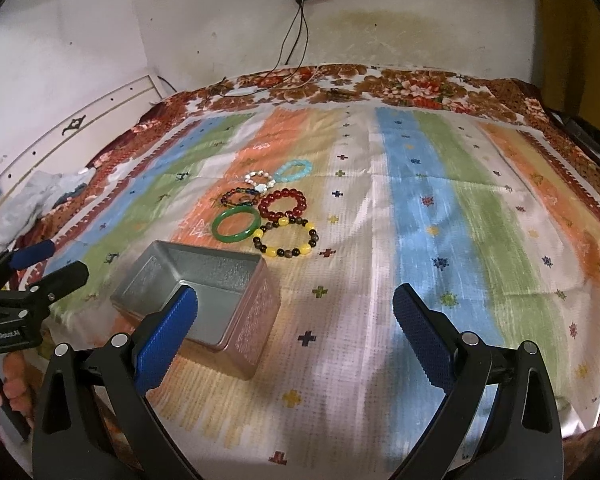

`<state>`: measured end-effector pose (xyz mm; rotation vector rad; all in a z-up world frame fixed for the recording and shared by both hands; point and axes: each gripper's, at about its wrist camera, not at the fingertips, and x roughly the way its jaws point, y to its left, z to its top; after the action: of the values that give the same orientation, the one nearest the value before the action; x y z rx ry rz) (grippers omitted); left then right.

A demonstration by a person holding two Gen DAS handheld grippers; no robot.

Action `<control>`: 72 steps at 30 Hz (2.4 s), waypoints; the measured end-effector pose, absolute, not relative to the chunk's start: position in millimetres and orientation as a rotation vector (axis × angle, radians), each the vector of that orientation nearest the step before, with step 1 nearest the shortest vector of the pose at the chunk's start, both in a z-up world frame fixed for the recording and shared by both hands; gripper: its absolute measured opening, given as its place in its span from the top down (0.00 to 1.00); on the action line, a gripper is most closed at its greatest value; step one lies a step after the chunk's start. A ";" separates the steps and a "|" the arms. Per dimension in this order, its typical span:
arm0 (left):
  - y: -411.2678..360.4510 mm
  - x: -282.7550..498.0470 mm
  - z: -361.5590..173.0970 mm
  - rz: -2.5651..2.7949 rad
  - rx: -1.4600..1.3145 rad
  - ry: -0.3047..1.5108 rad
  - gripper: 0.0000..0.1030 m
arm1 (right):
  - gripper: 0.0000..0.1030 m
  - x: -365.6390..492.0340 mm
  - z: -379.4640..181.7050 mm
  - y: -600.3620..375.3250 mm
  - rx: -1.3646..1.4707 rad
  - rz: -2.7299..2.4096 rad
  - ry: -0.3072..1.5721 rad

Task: Organize jewelry
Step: 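Move both tools toward the bracelets beside the silver tin, then grasp the green jade bangle with the left gripper while the right approaches the yellow-black bracelet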

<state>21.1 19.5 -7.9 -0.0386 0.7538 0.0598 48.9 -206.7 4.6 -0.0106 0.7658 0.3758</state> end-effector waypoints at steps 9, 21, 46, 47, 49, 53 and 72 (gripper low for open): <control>19.7 48.0 -12.3 0.060 -0.025 0.792 0.05 | 0.04 68.8 1.5 -197.9 -0.031 0.383 0.790; 26.8 87.4 -19.2 0.055 -0.050 0.857 0.05 | 0.04 97.2 0.9 -194.1 -0.017 0.401 0.826; 42.2 156.3 -32.8 0.037 -0.072 0.943 0.05 | 0.04 157.6 -16.0 -188.7 -0.004 0.404 0.963; 42.5 159.4 -33.5 0.035 -0.071 0.947 0.05 | 0.04 160.2 -17.3 -186.8 -0.010 0.405 0.968; 43.9 167.9 -36.7 0.028 -0.074 0.967 0.05 | 0.04 164.6 -19.8 -184.0 -0.023 0.403 0.983; 47.7 183.0 -45.2 0.001 -0.090 1.011 0.05 | 0.04 174.4 -27.3 -177.6 -0.045 0.409 1.014; 54.3 242.1 -93.7 -0.044 -0.069 1.192 0.10 | 0.04 217.4 -58.2 -160.9 -0.080 0.379 1.113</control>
<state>242.1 54.3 -93.7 -0.0689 1.1920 -0.0441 217.4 -160.9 -58.2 -0.0802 1.1131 0.3795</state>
